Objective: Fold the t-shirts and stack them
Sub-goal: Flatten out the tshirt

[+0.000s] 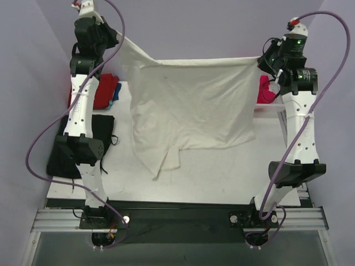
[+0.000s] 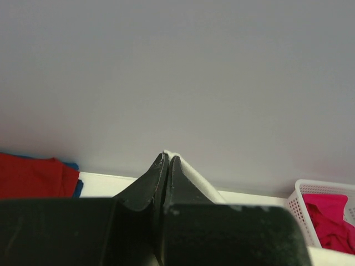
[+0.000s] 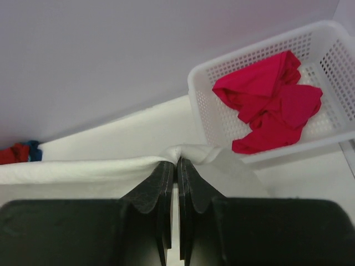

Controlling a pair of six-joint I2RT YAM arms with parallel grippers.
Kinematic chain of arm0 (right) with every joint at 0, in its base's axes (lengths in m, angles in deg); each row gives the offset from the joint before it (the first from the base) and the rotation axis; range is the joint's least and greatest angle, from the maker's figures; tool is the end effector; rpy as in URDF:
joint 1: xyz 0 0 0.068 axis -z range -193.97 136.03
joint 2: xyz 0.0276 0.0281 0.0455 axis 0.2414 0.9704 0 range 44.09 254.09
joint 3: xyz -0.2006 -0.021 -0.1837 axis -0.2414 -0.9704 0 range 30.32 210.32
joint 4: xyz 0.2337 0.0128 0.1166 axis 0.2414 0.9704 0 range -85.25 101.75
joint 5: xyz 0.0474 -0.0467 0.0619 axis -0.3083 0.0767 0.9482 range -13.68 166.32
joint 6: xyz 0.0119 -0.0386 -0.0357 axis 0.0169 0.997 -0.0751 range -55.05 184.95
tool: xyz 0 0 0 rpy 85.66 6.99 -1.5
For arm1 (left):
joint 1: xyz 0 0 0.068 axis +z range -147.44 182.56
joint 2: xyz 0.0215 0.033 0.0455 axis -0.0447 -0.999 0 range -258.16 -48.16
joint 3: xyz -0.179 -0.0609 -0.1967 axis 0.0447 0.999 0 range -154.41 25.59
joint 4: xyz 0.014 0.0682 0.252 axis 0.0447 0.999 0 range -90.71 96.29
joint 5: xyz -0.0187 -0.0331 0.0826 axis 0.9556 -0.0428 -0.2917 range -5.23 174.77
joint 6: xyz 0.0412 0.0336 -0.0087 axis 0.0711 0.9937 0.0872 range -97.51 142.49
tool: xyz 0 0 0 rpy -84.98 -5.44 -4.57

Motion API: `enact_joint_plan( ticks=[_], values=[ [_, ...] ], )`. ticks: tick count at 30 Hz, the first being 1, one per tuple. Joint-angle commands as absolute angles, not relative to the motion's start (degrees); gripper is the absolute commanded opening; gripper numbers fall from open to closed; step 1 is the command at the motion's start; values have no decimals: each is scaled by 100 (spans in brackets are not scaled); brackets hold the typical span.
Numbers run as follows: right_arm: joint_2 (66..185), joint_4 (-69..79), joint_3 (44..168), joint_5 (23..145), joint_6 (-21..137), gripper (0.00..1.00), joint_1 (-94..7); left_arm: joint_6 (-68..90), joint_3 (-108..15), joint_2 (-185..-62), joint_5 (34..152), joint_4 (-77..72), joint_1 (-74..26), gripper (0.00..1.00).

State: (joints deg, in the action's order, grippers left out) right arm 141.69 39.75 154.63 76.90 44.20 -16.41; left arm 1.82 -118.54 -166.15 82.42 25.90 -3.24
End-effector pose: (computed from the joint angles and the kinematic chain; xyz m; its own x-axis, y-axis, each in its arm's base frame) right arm 0.3549 0.0156 0.5231 -0.1533 0.3482 -0.9248 0.0018 0.9360 0.3521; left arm 0.4448 -0.0438 0.5076 -0.0289 -0.3516 -0.9357 0.0534 0.9342 -0.3526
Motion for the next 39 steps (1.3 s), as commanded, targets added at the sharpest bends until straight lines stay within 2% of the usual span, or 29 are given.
enact_joint_plan(
  ticks=[1,4,8,10,18,21,31,39],
  values=[
    [13866,3569,15916,7878,4448,0,-1406,87,-12507,-16049,8468,2189,-218,0],
    [13665,3560,15864,8001,4456,0,-1221,16,-12013,-15557,8477,1836,-130,0],
    [13104,3516,15382,8133,4492,0,-1168,121,-11864,-14961,8688,2020,-121,0],
    [12839,3490,15118,8238,4492,0,-1168,244,-11410,-14626,8671,2091,-130,0],
    [11222,3419,13773,8590,4483,0,-1177,895,-9336,-12069,8126,1943,-121,0],
    [10896,3419,13649,8687,4465,0,-1177,1044,-9148,-11567,7924,1915,-130,0],
    [11229,3305,14422,8801,4316,0,-1186,1291,-9982,-11943,7862,1986,-121,0],
    [11949,2963,14204,8889,4158,0,-1186,1089,-9649,-12655,7914,1599,-122,0]
  ],
)
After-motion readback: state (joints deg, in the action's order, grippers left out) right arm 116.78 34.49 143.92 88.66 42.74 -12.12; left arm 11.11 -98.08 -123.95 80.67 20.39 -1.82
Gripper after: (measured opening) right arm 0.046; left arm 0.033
